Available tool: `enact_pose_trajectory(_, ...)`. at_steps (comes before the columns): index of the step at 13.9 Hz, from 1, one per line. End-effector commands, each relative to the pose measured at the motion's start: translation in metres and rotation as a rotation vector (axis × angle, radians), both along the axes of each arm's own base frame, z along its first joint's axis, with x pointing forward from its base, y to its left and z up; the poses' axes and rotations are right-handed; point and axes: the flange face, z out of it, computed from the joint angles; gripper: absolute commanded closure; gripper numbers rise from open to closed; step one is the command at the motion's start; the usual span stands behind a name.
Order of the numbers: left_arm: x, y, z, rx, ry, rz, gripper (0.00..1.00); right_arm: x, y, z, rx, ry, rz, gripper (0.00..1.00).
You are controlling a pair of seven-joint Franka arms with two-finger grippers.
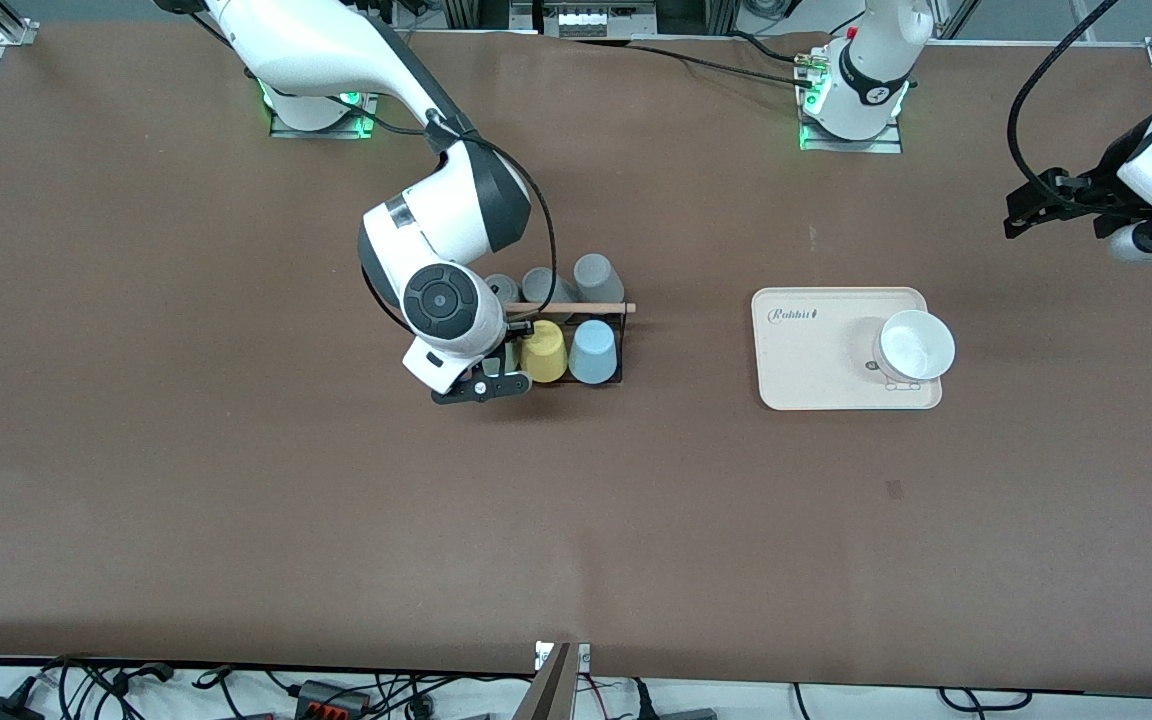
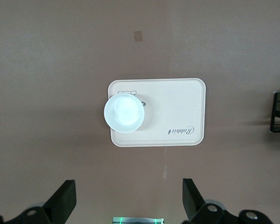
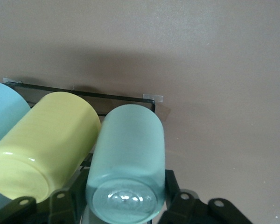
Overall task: Hang scattered cups on rack with three cups
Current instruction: 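Open the right gripper and draw it back from the rack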
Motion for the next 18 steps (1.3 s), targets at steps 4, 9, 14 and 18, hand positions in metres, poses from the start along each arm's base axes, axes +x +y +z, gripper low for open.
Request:
enact_pose_trajectory(4,0.004,0.000,0.005,0.021,-0.004,-0.011,0.00,0.006,0.004,0.019,0.027,-0.015,-0.001,0.00)
enact_pose_trajectory(9,0.004,0.000,0.005,0.021,-0.004,-0.011,0.00,0.019,-0.023,0.059,0.034,-0.048,-0.033,0.00)
enact_pose_trajectory(14,0.004,0.000,0.005,0.021,-0.002,-0.011,0.00,0.065,-0.126,0.137,0.065,-0.157,-0.174,0.00)
enact_pose_trajectory(18,0.004,0.000,0.005,0.022,-0.004,-0.011,0.00,0.086,-0.239,0.188,0.055,-0.212,-0.165,0.00)
